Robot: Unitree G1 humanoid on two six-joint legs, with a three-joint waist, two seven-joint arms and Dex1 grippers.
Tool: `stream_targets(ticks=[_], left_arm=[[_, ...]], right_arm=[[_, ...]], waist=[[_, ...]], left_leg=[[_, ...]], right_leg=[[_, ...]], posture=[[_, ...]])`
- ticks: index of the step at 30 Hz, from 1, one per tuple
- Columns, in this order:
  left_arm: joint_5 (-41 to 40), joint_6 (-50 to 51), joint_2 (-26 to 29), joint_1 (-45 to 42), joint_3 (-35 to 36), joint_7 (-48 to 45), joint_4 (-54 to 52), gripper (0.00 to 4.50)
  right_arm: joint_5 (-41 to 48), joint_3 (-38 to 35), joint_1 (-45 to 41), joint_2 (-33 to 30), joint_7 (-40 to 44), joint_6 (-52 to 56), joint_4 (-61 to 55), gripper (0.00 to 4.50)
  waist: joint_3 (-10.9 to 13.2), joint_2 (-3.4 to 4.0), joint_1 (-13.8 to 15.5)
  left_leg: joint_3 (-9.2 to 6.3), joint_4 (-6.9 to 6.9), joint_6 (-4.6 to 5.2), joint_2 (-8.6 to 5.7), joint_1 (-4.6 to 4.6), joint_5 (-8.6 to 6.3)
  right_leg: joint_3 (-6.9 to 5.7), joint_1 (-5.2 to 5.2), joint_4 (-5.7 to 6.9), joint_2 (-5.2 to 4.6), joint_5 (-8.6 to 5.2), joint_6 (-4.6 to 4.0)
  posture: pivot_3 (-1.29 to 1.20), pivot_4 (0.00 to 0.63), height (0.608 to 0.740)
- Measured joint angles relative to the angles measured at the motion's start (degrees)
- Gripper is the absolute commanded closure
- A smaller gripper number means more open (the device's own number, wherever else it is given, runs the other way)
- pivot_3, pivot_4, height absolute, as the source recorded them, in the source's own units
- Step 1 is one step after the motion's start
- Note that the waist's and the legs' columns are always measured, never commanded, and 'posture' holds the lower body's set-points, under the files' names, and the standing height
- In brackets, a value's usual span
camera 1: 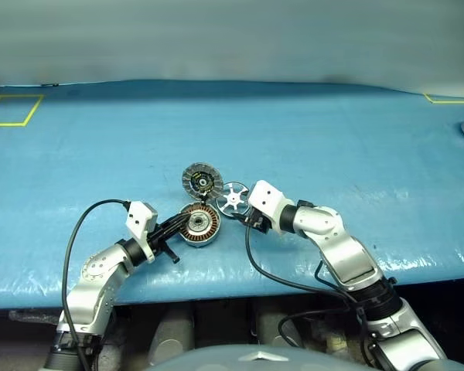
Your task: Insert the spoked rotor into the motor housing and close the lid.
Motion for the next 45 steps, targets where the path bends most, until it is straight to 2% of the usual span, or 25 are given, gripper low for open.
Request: stream_targets(ticks=[11, 36, 45], left_arm=[[0.0, 0.0, 0.1, 0.1, 0.0, 0.2, 0.0, 4.50], [0.2, -0.2, 0.0, 0.1, -0.2, 0.2, 0.0, 4.50], [1.3, -0.9, -0.1, 0.1, -0.4, 0.1, 0.1, 4.50]], right_arm=[[10.1, -4.5, 1.5, 5.0, -0.1, 5.2, 0.8, 1.56], [11.9, -5.9, 1.4, 6.7, -5.7, 6.2, 4.9, 1.56], [15.1, -8.1, 1.2, 7.8, -6.7, 8.0, 5.4, 1.56]], waist=[[0.0, 0.01, 0.0], [0.0, 0.02, 0.0], [0.0, 0.02, 0.0]], left_leg=[[0.00, 0.02, 0.00, 0.00, 0.01, 0.00], [0.00, 0.02, 0.00, 0.00, 0.06, 0.00], [0.00, 0.02, 0.00, 0.00, 0.06, 0.00]], right_leg=[[0.00, 0.02, 0.02, 0.00, 0.00, 0.00], [0.00, 0.06, 0.03, 0.00, 0.00, 0.00], [0.00, 0.06, 0.03, 0.00, 0.00, 0.00]], posture=[[0.00, 0.150, 0.740], [0.00, 0.150, 0.740], [0.00, 0.150, 0.740]])
